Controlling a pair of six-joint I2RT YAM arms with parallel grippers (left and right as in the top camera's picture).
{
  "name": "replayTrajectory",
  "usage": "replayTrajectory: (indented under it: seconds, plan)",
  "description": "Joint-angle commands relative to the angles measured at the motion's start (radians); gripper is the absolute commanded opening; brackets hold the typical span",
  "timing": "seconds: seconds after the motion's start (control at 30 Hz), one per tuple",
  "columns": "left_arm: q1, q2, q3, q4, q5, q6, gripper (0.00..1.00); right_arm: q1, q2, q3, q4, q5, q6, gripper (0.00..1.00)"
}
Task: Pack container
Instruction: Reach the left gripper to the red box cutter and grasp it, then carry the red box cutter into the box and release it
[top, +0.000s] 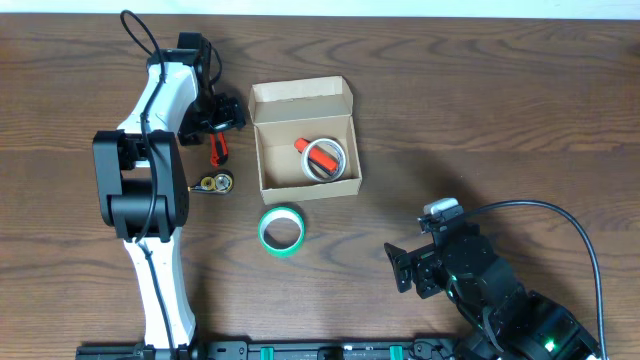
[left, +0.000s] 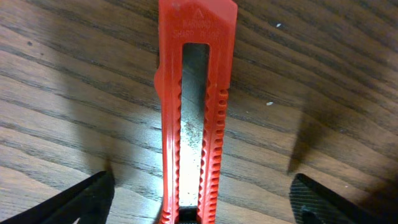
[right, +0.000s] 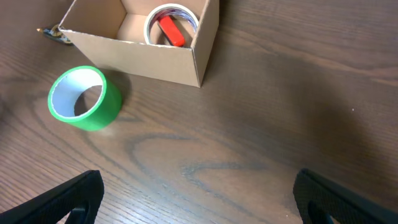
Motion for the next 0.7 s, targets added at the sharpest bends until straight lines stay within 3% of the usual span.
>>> replayTrajectory:
  seconds: [0.0,0.67]
  plan:
    - [0.003,0.009,0.023,-0.007,-0.023,-0.011,0.86,0.008,-0.005,-0.002,-0.001,0.01,0.014,0.99]
    - [0.003,0.013,0.023,-0.08,-0.065,-0.018,0.33,0.008,-0.005,-0.002,-0.001,0.01,0.014,0.99]
